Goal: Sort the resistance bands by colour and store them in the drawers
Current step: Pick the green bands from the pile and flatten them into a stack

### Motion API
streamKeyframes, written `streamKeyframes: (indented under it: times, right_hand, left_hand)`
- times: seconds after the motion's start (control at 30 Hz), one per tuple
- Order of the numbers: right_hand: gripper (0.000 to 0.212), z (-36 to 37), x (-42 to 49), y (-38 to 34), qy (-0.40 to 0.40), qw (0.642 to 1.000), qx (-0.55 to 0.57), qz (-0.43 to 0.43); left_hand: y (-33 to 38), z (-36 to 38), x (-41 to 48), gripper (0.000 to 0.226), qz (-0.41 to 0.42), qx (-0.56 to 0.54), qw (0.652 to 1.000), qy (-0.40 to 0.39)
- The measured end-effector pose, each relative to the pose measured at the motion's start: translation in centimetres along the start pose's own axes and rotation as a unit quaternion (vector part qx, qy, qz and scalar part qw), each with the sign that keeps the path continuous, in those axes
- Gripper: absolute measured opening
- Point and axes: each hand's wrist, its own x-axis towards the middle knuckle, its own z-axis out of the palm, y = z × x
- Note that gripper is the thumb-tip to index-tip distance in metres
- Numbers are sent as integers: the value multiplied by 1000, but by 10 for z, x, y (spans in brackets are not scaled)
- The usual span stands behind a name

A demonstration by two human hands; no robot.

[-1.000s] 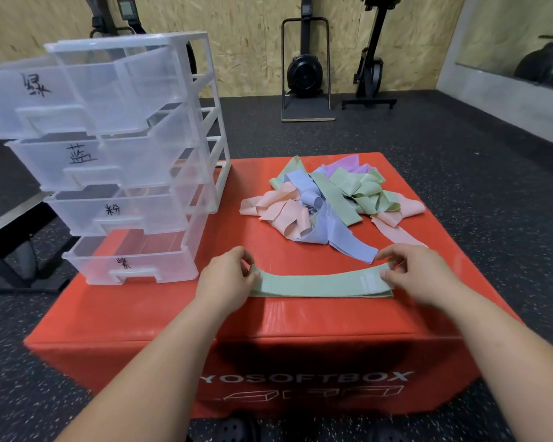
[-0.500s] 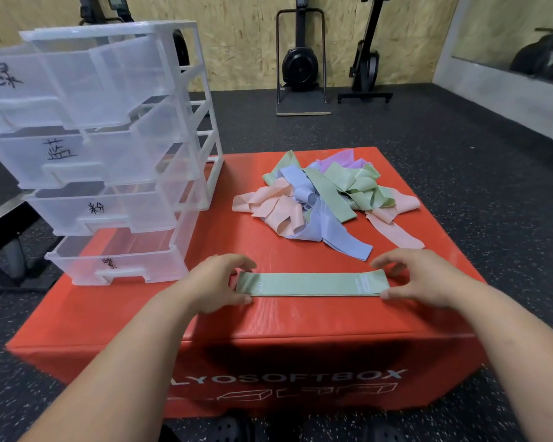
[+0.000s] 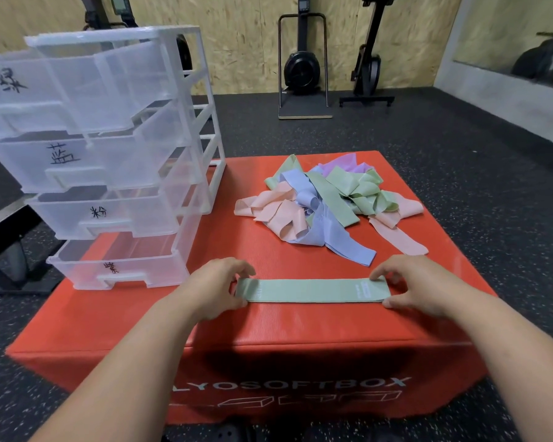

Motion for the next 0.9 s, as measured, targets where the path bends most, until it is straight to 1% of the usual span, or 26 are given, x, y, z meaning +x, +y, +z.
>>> streamKeyframes:
  times: [0.1,0.17,0.27,0.37,0.5,0.73,0.9]
  right_hand:
    - [55,1,1,3,-7,1000,4,-5]
    - [53,1,3,4,11,999,30,-11]
    - [41,0,14,1,86,995,50,-14]
    - [35,2,35,-3,147,989,30,16]
    - [46,7,70,-3,147,987,14,59]
    - [43,13,126,-3,191,977,-22,91]
    - [44,11,146,-1,193,974,-48,112]
  left_hand:
    - [1,0,2,64,7,6,1000,-7]
    - [3,0,4,63,11,4,1000,2]
    - [10,2,13,54,5,-19,999,32]
    - [21,9,26,48,13,-13,998,58]
    - [33,23,51,45,28,-26,996,81]
    - [45,37,90,33,53,-53,988,138]
    - [45,41,105,32,60,-69,985,147]
